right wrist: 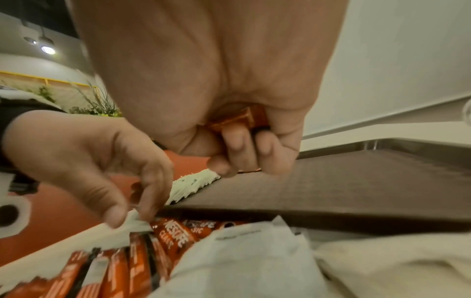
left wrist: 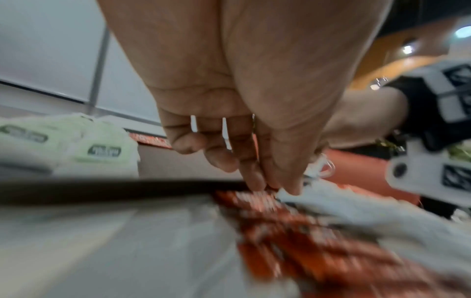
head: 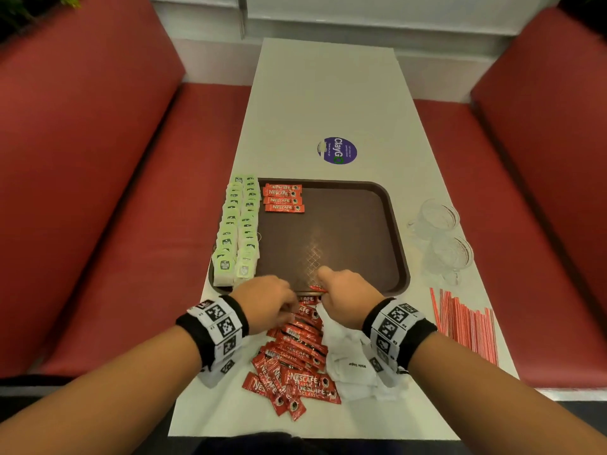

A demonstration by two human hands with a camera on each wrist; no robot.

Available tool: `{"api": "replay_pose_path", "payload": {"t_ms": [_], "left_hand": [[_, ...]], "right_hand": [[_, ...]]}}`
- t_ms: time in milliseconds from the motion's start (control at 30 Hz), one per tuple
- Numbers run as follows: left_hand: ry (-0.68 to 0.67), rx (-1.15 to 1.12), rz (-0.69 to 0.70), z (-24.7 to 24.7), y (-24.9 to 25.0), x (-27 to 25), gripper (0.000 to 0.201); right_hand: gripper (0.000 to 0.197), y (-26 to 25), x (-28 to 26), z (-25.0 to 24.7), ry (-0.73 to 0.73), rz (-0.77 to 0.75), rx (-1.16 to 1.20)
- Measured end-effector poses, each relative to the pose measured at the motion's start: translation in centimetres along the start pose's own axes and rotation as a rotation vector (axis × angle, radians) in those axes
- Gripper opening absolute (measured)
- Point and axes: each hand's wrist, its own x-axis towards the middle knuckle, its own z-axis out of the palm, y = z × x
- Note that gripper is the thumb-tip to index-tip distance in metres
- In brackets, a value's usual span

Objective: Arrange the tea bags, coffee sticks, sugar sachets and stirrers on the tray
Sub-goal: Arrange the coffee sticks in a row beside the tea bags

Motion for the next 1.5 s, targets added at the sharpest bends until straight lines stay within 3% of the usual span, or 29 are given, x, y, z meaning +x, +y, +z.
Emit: {"api": "replay_pose_path", "payload": {"t_ms": [200,400,600,767,833,967,1167,1500], "left_hand": [[-0.046,0.039,0.066,2.7,0.9,-0.8,0.035],[0.011,0.042,0.054,2.9,1.0,-0.6,0.016],[-0.033,0.126,0.043,2.7,1.0,-0.8,0.029],[0.003,0.127,0.055,2.6,1.1,-0.8,0.013],[0.006,0.122,0.06,2.4,1.0,-0.7,0.016],[0.098,0.083,0.063,1.6,0.4,-0.4,0.026],[0.283,-0.066,0.082,0.0,-0.8,-0.6,0.026],[0.174,-0.09,-0.002,-1.9,-1.9,-0.7,0.026]], "right_hand": [[0.01,-0.5,-1.4,1.0,0.056,0.007,-0.039],[0.014,-0.4,-1.8,1.5,0.081,-0.011,-0.097],[0.017,-0.2,-1.9,1.5,0.044,-0.014,-0.095],[0.015,0.0,-1.9,1.4,0.013,-0.021,-0.092],[0.02,0.1,-2.0,1.2,0.01,-0.039,-0.078],[0.031,0.2,-2.1,0.9,0.023,-0.11,-0.062],[0.016,0.0,-1.5,0.0,0.058,-0.146,-0.005],[0.012,-1.3,-0.5,-1.7,0.003,-0.069,0.108]]}}
